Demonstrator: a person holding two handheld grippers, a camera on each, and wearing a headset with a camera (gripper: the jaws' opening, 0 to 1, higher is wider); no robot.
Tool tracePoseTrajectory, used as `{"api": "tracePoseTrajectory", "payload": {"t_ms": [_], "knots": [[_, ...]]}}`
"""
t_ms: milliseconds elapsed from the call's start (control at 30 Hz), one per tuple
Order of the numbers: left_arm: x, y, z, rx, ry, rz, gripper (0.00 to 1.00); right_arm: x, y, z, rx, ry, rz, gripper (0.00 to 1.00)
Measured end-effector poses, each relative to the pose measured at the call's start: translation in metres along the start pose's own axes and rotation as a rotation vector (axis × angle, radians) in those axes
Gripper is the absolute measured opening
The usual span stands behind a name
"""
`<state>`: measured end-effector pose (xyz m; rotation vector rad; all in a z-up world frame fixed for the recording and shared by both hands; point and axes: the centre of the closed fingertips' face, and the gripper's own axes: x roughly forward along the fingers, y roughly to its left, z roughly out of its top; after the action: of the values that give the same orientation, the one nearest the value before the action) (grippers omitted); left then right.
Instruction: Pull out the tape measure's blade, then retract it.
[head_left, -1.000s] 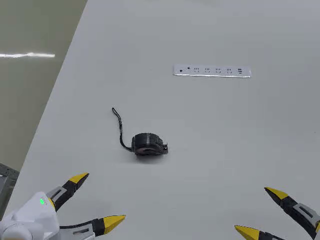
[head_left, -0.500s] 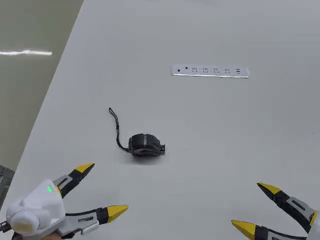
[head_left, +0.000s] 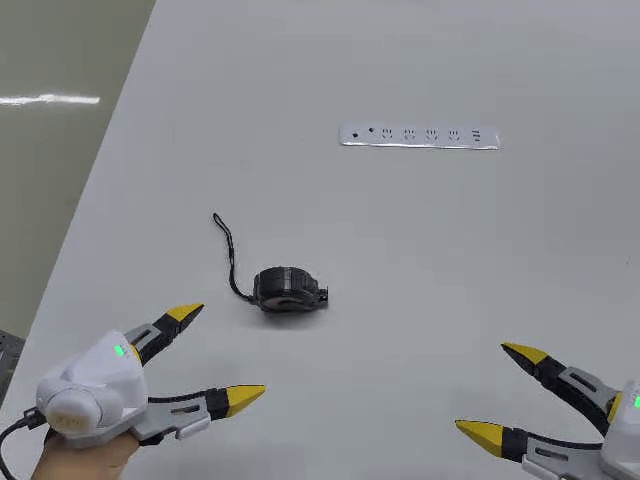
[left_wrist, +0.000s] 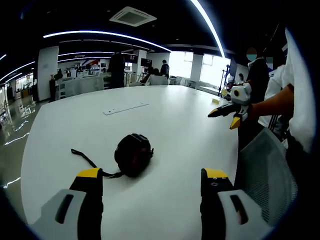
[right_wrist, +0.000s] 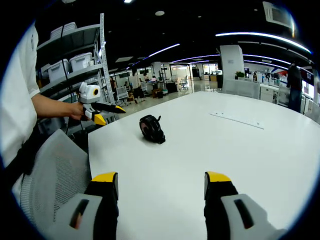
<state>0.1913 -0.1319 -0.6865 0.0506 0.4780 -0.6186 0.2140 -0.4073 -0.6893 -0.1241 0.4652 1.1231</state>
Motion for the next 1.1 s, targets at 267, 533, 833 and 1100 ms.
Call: {"api": "tracePoseTrajectory", "payload": {"t_ms": [267, 533, 833, 1100], "knots": [[0.017, 0.006, 0.003, -0.016, -0.005, -0.009, 0.75, 0.014, -0.006, 0.001, -0.002, 0.000, 0.032, 0.70], [0.033, 0.011, 0.002, -0.015, 0.007, -0.027, 0.75, 0.023, -0.009, 0.003, -0.010, 0.005, 0.058, 0.70], [0.046, 0.019, 0.002, -0.017, 0.028, -0.055, 0.74, 0.034, -0.014, 0.003, -0.015, 0.012, 0.076, 0.69], [0.058, 0.021, 0.000, -0.023, 0.036, -0.071, 0.74, 0.046, -0.017, 0.006, -0.022, 0.014, 0.099, 0.69]]}}
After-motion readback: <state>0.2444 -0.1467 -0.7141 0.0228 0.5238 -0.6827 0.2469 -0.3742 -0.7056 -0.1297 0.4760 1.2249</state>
